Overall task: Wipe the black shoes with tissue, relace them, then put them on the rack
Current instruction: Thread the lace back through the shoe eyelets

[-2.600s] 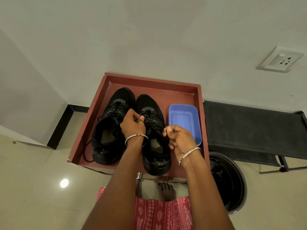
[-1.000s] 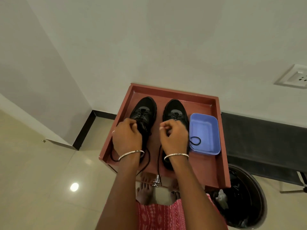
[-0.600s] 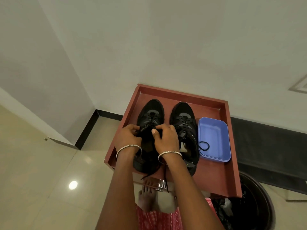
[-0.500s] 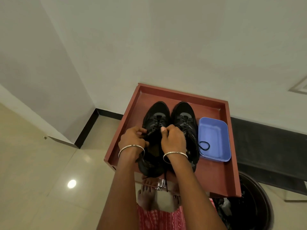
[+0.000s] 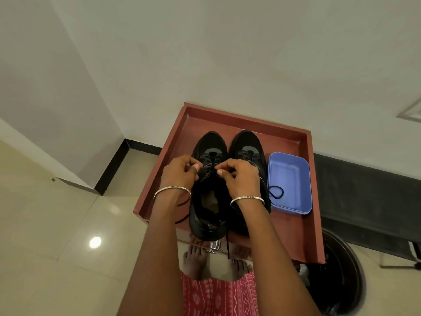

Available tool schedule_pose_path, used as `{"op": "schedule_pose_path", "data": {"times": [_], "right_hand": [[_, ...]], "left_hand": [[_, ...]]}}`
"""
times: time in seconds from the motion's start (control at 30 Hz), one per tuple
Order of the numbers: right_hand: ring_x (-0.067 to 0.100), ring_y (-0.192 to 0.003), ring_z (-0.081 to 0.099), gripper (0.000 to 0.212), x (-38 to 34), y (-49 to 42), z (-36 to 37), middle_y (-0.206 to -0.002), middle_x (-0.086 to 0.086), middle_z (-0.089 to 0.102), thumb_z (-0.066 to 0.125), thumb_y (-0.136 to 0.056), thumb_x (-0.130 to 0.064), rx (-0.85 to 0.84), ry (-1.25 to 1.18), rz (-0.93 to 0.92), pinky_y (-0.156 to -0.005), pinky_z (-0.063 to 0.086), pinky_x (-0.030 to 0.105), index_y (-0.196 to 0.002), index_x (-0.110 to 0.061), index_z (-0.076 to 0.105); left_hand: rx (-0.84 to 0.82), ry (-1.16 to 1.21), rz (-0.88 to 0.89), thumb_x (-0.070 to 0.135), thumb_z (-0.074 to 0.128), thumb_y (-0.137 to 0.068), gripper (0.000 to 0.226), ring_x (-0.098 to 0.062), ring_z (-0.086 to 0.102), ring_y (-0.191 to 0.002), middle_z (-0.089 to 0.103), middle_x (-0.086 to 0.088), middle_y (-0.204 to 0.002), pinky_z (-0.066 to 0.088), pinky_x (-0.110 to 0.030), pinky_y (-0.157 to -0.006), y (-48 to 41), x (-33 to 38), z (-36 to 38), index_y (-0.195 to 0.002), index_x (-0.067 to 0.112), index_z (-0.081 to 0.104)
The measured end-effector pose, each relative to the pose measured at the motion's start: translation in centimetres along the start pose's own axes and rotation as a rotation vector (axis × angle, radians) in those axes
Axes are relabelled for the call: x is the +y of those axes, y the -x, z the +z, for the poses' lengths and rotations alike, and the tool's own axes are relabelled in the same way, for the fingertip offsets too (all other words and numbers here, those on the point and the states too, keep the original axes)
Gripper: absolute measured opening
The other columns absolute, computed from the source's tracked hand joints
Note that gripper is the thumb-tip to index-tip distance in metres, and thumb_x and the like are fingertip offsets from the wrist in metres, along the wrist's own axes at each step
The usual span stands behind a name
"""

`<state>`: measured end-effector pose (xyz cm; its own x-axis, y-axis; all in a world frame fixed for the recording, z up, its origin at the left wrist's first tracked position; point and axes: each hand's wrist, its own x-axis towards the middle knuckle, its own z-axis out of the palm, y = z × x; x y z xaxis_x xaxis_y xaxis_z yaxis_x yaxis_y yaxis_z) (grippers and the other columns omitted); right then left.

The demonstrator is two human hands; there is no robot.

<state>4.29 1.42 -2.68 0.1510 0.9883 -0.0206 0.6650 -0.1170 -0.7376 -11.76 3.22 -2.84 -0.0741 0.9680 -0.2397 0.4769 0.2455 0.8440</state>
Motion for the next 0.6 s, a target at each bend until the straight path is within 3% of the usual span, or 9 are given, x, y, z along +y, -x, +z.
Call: {"op": "schedule_pose_path", "data": {"times": [0.1,0.23,0.37,0.5,0.6], "right_hand": [[0.012,-0.08,0.065,0.011,0.0,-0.1,-0.1,-0.087,-0.006,0.072,0.073,-0.088,-0.013,-0.031,0.006,-0.021,-0.081,0.056,0.035,-0.09,-0.023,0.077],[0.019,-0.088,0.061,0.01,-0.4,0.0,0.5,-0.097,0.0,0.065,0.061,-0.096,-0.01,-0.036,0.141,-0.044,-0.073,0.047,0.033,-0.091,-0.018,0.065],[0.023,-0.084,0.057,0.009,-0.4,0.3,0.6,-0.095,0.003,0.062,0.049,-0.101,-0.01,-0.02,0.161,-0.09,-0.065,0.037,0.033,-0.095,-0.016,0.052],[0.017,-0.082,0.057,0.009,0.0,0.3,0.3,-0.092,-0.005,0.063,0.049,-0.103,-0.019,-0.056,0.068,-0.037,-0.07,0.041,0.034,-0.097,-0.021,0.056],[0.014,-0.085,0.066,0.019,0.6,0.0,0.1,-0.093,-0.007,0.069,0.055,-0.1,-0.014,-0.036,-0.141,0.057,-0.079,0.056,0.041,-0.091,-0.029,0.063]], "left_hand": [[-0.082,-0.052,-0.041,0.017,0.059,-0.098,0.015,-0.015,0.06,-0.06,0.063,-0.001,-0.07,0.054,-0.031,-0.062,-0.3,0.1,0.2,-0.093,0.023,0.072],[-0.142,-0.093,-0.019,0.019,0.066,-0.093,0.017,-0.015,0.061,-0.07,0.065,-0.003,-0.08,0.056,-0.031,-0.072,-0.3,0.1,-0.1,-0.103,0.031,0.074],[-0.162,-0.079,-0.034,0.018,0.069,-0.092,0.025,-0.016,0.066,-0.074,0.07,-0.008,-0.079,0.057,-0.028,-0.077,-0.3,0.1,0.0,-0.112,0.031,0.074],[-0.141,-0.04,-0.034,0.015,0.072,-0.09,0.027,-0.015,0.067,-0.076,0.069,-0.001,-0.073,0.059,-0.037,-0.088,-0.4,-0.2,0.1,-0.113,0.029,0.074],[-0.122,-0.041,-0.035,0.014,0.073,-0.088,0.025,-0.014,0.065,-0.074,0.066,0.002,-0.07,0.059,-0.04,-0.088,-0.6,-0.3,0.1,-0.11,0.027,0.076]]}}
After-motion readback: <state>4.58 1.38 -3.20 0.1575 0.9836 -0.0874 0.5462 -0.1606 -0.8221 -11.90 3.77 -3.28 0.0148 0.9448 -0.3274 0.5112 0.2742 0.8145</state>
